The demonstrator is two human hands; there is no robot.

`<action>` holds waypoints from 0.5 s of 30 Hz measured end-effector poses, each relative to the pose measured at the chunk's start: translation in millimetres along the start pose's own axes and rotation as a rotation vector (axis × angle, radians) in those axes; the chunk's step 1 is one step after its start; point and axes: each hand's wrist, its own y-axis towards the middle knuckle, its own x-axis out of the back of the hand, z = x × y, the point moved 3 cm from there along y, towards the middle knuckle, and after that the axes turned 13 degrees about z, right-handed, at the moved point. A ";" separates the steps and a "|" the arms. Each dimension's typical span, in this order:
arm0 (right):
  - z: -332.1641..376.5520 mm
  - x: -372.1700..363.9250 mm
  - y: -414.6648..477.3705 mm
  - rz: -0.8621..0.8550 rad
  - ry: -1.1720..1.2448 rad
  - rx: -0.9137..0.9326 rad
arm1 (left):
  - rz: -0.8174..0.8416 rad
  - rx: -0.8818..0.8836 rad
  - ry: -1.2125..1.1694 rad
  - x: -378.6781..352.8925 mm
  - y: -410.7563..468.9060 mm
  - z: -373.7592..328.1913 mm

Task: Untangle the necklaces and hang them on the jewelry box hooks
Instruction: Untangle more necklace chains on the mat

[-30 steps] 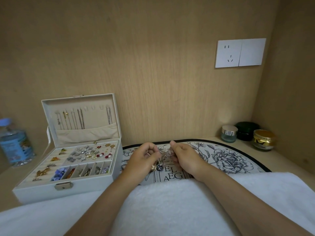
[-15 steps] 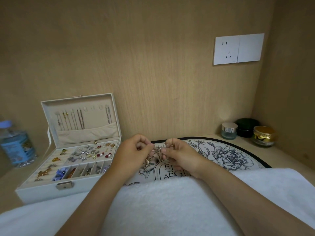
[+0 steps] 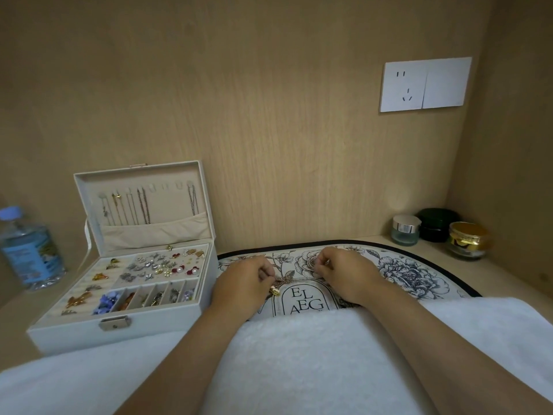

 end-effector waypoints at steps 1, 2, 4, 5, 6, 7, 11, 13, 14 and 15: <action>0.0 -0.5 0.8 0.007 -0.020 -0.006 | -0.011 -0.017 0.037 0.1 0.3 0.6; 0.5 -0.4 1.1 0.008 -0.047 -0.008 | -0.020 -0.041 0.058 0.3 0.5 1.5; 3.0 0.4 -0.1 0.003 -0.111 -0.004 | -0.019 -0.103 0.105 -1.2 1.7 1.8; 4.4 0.2 -0.6 0.005 -0.120 0.004 | 0.001 -0.130 0.122 -3.2 2.7 2.0; 5.1 -0.4 0.1 0.012 -0.109 0.015 | 0.027 -0.149 0.136 -5.1 3.5 2.0; 6.0 -0.1 0.7 0.026 -0.087 0.022 | 0.053 -0.159 0.150 -7.1 4.3 1.5; 11.6 4.7 -0.1 0.103 0.166 0.097 | 0.074 -0.141 0.137 -7.8 3.3 -1.0; 15.4 6.3 -3.3 0.096 0.399 0.161 | 0.060 -0.147 0.132 -5.9 1.8 -3.0; 16.1 6.9 -3.9 0.075 0.492 0.173 | 0.051 -0.152 0.125 -5.2 1.3 -3.9; 16.3 7.4 -4.0 0.043 0.551 0.179 | 0.044 -0.153 0.109 -4.9 0.7 -4.3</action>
